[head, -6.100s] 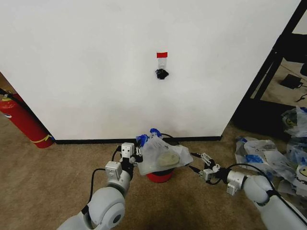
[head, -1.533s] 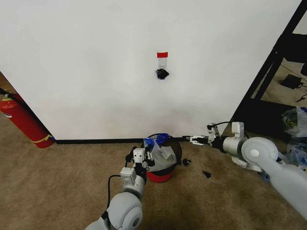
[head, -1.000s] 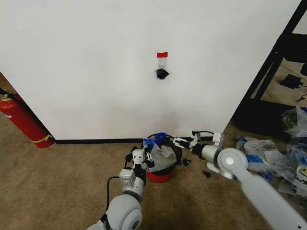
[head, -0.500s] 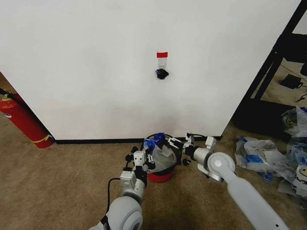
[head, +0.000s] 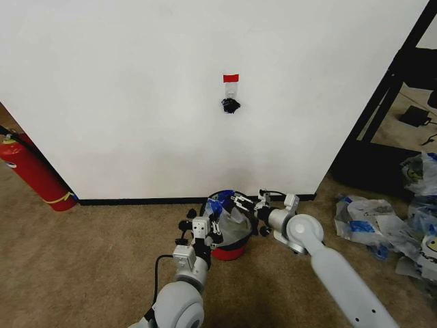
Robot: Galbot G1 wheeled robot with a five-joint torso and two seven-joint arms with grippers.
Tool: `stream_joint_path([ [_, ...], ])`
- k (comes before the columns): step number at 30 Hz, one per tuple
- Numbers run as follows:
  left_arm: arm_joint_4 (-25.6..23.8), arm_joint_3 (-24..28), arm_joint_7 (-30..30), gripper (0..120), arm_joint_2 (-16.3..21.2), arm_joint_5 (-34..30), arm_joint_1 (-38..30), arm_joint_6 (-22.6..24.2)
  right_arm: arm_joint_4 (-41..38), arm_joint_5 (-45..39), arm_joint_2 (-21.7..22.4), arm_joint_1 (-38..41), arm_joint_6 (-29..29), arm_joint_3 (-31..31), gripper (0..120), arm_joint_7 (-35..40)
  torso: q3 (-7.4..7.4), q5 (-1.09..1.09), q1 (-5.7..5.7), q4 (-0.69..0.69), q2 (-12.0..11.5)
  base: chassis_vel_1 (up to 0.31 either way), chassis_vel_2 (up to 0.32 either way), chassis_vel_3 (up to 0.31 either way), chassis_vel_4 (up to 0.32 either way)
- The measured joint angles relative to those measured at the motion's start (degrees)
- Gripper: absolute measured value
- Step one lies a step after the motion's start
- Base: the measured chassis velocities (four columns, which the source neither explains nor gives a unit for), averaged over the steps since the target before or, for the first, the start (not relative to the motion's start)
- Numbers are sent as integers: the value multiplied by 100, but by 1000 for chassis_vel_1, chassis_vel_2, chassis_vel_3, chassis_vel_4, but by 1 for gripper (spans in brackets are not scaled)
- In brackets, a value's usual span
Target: Pick up the garbage bag from the wall and place it over the trash bin.
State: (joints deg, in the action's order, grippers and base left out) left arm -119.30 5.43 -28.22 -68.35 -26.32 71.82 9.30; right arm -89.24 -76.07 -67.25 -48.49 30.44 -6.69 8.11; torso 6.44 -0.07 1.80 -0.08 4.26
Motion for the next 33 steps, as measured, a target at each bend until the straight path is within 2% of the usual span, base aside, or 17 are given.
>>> stream_joint_path([
  [12,52,73,0,0,-32,5,-13,1,329,166,-263,195,12,58,97,-21,0,0,0,0,0,0,0,0,0],
  [17,52,72,1,0,-15,6,-14,1,473,336,-352,232,35,90,74,-20,0,0,0,0,0,0,0,0,0],
  [20,52,71,1,0,-14,6,-14,1,507,376,-375,238,35,90,71,-24,0,0,0,-1,1,0,0,0,0],
  [21,50,71,1,0,-19,6,-12,1,553,438,-419,244,34,90,64,-38,0,1,0,0,1,0,0,0,0],
  [22,50,72,1,0,-20,6,-12,0,559,449,-427,245,34,90,62,-41,0,1,0,0,1,0,0,0,0],
  [23,50,80,2,0,-27,9,-8,0,589,490,-458,256,33,91,54,-56,0,0,0,0,1,0,0,0,0],
  [26,49,94,9,0,-32,20,-3,-2,713,637,-543,309,28,97,42,-89,0,0,0,-1,1,0,0,0,0],
  [29,50,105,20,0,-32,21,-3,-4,803,719,-616,346,26,90,35,-103,0,0,0,0,1,0,0,0,0],
  [31,40,115,30,0,-28,21,-5,-5,893,783,-694,384,25,83,25,-116,0,0,0,0,1,0,0,0,0],
  [32,16,113,34,0,-13,20,-8,-5,953,853,-757,402,24,86,14,-121,0,0,0,0,1,0,0,0,0],
  [33,12,107,33,0,-6,18,-8,-6,954,860,-762,401,22,89,11,-122,0,1,0,0,1,0,0,0,0],
])
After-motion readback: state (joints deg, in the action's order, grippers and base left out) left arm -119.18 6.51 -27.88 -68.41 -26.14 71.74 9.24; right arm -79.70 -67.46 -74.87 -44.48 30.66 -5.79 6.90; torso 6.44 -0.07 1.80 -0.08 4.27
